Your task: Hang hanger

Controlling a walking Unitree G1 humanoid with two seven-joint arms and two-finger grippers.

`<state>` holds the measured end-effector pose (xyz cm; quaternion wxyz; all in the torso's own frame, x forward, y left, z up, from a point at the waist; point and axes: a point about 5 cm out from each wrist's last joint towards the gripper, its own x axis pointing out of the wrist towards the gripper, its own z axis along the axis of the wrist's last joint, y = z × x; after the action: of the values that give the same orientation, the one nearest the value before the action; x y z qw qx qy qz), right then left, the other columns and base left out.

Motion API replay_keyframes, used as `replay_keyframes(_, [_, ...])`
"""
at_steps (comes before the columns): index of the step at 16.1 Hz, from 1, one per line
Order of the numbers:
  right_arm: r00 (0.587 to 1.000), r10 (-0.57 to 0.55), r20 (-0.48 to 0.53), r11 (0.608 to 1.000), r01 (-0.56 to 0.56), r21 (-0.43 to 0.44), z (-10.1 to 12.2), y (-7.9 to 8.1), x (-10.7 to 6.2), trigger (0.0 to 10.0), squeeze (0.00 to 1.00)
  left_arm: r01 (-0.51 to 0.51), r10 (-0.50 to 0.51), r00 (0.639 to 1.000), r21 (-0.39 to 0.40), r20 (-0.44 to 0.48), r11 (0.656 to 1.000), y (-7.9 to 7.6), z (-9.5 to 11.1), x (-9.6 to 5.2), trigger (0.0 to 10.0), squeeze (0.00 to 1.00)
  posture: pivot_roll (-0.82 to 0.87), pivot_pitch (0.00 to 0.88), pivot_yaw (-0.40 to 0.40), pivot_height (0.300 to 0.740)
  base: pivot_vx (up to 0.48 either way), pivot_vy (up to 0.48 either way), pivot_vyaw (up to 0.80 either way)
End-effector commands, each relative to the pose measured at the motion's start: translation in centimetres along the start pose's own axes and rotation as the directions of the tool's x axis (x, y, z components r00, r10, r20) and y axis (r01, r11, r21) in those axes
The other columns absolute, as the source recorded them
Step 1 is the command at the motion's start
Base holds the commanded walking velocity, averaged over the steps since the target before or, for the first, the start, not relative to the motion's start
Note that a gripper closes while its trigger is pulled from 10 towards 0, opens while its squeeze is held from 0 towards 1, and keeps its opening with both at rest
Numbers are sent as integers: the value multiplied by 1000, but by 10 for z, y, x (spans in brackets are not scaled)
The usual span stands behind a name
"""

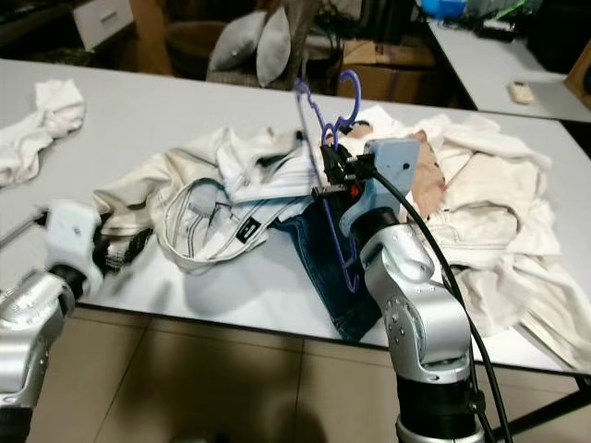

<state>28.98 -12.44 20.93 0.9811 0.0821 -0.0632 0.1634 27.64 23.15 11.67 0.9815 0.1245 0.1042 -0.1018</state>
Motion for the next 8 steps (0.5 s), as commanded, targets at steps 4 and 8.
replay_keyframes(4, [1000,-21,1,999,21,-24,-1,-7,-3,10000,0,-65,67,996,-29,52,997,-4,25,-17,10000,0,-1,0,6,740,0,0,0])
replay_keyframes(8, [1000,-18,-15,1000,18,-19,-8,-3,-4,10000,0,-134,141,984,-69,111,989,-4,48,-27,10000,0,12,0,-3,740,0,360,0])
